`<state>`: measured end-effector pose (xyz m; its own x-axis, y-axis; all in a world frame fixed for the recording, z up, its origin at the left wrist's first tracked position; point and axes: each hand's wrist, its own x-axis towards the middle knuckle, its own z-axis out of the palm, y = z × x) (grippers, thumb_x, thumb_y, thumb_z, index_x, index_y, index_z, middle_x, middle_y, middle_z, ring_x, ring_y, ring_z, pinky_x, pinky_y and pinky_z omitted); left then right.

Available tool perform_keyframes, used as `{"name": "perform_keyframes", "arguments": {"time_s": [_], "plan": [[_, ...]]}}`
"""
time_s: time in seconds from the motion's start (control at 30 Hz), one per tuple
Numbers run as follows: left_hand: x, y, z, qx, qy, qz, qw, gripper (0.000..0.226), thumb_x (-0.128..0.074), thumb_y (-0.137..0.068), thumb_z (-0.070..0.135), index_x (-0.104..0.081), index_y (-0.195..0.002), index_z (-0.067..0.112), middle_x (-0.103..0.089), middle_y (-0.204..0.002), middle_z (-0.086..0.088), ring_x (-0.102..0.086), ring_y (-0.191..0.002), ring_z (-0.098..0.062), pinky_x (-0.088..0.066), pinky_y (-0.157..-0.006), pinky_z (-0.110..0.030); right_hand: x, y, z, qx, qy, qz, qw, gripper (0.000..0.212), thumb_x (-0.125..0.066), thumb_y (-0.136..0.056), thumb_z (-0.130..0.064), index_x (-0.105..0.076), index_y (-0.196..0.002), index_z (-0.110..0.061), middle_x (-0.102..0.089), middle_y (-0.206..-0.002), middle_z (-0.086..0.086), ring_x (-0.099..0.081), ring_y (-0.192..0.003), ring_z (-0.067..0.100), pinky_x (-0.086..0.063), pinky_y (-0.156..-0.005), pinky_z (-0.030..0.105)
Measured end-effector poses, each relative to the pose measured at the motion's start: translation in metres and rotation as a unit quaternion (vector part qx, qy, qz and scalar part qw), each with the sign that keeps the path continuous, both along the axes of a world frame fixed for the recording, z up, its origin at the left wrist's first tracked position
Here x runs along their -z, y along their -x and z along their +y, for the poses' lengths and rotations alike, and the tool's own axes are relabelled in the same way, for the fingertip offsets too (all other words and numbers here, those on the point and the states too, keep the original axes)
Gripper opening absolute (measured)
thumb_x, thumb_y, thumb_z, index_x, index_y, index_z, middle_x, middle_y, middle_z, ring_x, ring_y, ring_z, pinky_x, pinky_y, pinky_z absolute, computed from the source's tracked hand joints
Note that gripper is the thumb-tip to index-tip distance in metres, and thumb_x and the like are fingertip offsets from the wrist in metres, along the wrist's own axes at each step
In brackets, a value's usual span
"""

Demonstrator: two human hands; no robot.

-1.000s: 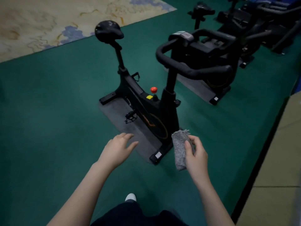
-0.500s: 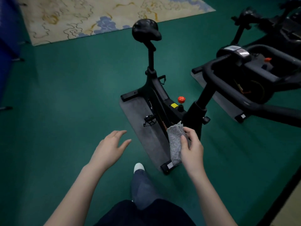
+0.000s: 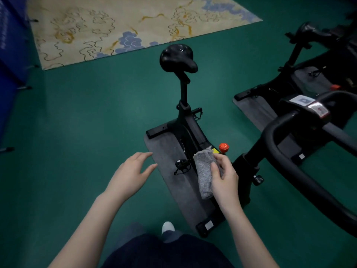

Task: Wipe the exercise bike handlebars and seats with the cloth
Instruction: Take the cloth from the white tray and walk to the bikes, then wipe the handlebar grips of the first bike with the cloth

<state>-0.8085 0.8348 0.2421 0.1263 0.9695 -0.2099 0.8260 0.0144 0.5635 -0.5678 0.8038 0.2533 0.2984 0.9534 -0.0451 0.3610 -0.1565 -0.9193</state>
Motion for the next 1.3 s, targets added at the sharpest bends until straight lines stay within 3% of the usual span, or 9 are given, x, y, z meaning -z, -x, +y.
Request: {"name": "perform_keyframes", "arguments": {"time_s": [0.2, 0.47, 0.63, 0.77, 0.97, 1.07, 1.2, 1.3], "plan": [[-0.003, 0.017, 0.075, 0.053, -0.009, -0.009, 0.998, 0.045, -0.052, -0.093, 0.042, -0.051, -0.133, 0.022, -0.054, -0.131, 0.004, -0.050, -0.121, -0.015, -0.041, -0.102, -0.034, 0.005, 0.022, 0.038, 0.064, 0.011, -0.003, 0.998, 0.037, -0.052, -0.095, -0.007, -0.055, -0.091, -0.043, -0.062, -0.094, -0.017, -0.058, -0.088, -0.013, -0.043, -0.068, 0.003], [-0.014, 0.041, 0.196, 0.223, -0.039, -0.016, 0.974, 0.044, -0.051, -0.094, 0.042, -0.051, -0.133, 0.023, -0.054, -0.129, 0.006, -0.051, -0.119, -0.015, -0.042, -0.101, -0.034, -0.008, 0.081, 0.101, 0.240, -0.032, -0.010, 0.970, 0.029, -0.052, -0.095, -0.013, -0.056, -0.089, -0.042, -0.063, -0.091, -0.025, -0.058, -0.085, -0.008, -0.043, -0.069, 0.006], [-0.023, 0.032, 0.248, 0.334, -0.046, -0.014, 0.941, 0.044, -0.048, -0.095, 0.042, -0.050, -0.134, 0.021, -0.053, -0.131, 0.006, -0.049, -0.122, -0.015, -0.041, -0.102, -0.037, -0.021, 0.099, 0.115, 0.362, -0.041, -0.031, 0.931, 0.016, -0.053, -0.095, -0.013, -0.059, -0.099, -0.027, -0.063, -0.097, -0.013, -0.058, -0.091, 0.000, -0.043, -0.076, 0.016], [-0.026, 0.008, 0.270, 0.406, -0.046, -0.016, 0.912, 0.045, -0.049, -0.095, 0.042, -0.049, -0.135, 0.020, -0.053, -0.133, 0.005, -0.047, -0.123, -0.016, -0.040, -0.102, -0.037, -0.026, 0.102, 0.116, 0.435, -0.033, -0.033, 0.899, 0.015, -0.052, -0.095, -0.011, -0.059, -0.100, -0.023, -0.063, -0.096, -0.011, -0.057, -0.088, -0.004, -0.042, -0.072, 0.007], [-0.022, -0.039, 0.291, 0.494, -0.049, 0.001, 0.868, 0.048, -0.047, -0.095, 0.044, -0.047, -0.137, 0.021, -0.051, -0.135, 0.007, -0.046, -0.123, -0.015, -0.039, -0.102, -0.034, -0.023, 0.094, 0.124, 0.504, 0.001, -0.019, 0.863, 0.015, -0.051, -0.096, -0.016, -0.057, -0.103, -0.028, -0.061, -0.096, -0.016, -0.058, -0.084, -0.004, -0.043, -0.069, 0.012], [-0.020, -0.069, 0.301, 0.520, -0.051, 0.009, 0.853, 0.048, -0.046, -0.095, 0.045, -0.047, -0.137, 0.021, -0.051, -0.135, 0.007, -0.046, -0.123, -0.015, -0.037, -0.102, -0.033, -0.018, 0.077, 0.133, 0.529, 0.004, -0.015, 0.849, 0.014, -0.052, -0.096, -0.015, -0.058, -0.104, -0.025, -0.062, -0.100, -0.011, -0.058, -0.090, -0.002, -0.043, -0.071, 0.009], [-0.019, -0.106, 0.314, 0.538, -0.045, 0.012, 0.842, 0.048, -0.048, -0.095, 0.044, -0.047, -0.137, 0.020, -0.051, -0.134, 0.006, -0.046, -0.123, -0.016, -0.038, -0.102, -0.034, -0.012, 0.053, 0.150, 0.547, 0.013, -0.013, 0.837, 0.016, -0.052, -0.096, -0.014, -0.059, -0.110, -0.018, -0.062, -0.106, -0.002, -0.059, -0.100, 0.012, -0.044, -0.079, 0.018], [-0.020, -0.128, 0.325, 0.551, -0.043, 0.011, 0.834, 0.048, -0.047, -0.095, 0.044, -0.046, -0.137, 0.021, -0.051, -0.134, 0.006, -0.046, -0.123, -0.016, -0.038, -0.102, -0.034, -0.011, 0.038, 0.166, 0.548, 0.013, -0.011, 0.836, 0.019, -0.051, -0.096, -0.014, -0.059, -0.113, -0.013, -0.062, -0.110, 0.001, -0.058, -0.106, 0.017, -0.049, -0.089, 0.032]]}}
